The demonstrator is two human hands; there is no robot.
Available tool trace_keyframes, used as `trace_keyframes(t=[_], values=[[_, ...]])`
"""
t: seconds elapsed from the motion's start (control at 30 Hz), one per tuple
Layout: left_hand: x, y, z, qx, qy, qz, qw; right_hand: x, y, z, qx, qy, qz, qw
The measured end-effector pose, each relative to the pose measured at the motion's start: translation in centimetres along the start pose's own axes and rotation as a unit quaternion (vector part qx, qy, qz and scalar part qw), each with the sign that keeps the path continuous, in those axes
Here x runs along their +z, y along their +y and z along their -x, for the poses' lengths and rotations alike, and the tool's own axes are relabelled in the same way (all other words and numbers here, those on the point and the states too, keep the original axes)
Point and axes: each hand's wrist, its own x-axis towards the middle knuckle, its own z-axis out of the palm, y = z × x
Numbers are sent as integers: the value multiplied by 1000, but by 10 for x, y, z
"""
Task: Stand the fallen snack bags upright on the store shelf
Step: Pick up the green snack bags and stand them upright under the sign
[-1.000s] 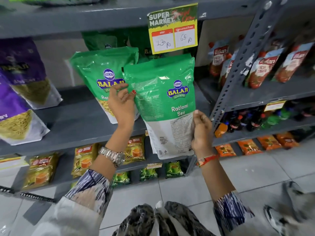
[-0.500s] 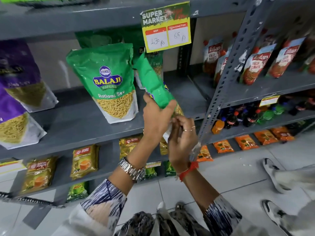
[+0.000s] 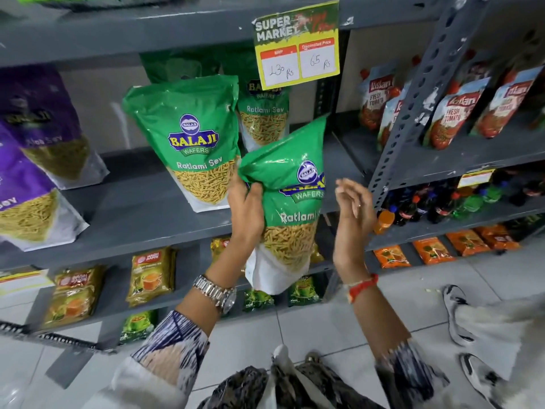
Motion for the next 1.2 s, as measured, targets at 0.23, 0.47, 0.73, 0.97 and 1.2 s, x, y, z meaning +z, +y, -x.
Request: trace_keyframes(t=[0.23,0.47,0.73,0.97,1.2], values=[[-5,11,-18,-138,-9,85,987,-40,34,-18,297,-344,-36,890],[-11,2,-34,-9,-78,28,997,-22,32,-17,242,-276,-48,929],[-20,-21,-28,262,15,-253,931,-26,39,-24,213,-250,-17,944],[-18,-35,-34,191,37,-165,967,-28,46,-27,226,-273,-32,934],[2,-29,-40,36,3,-4,999,-27,53,-42,242,-240,-19,940]])
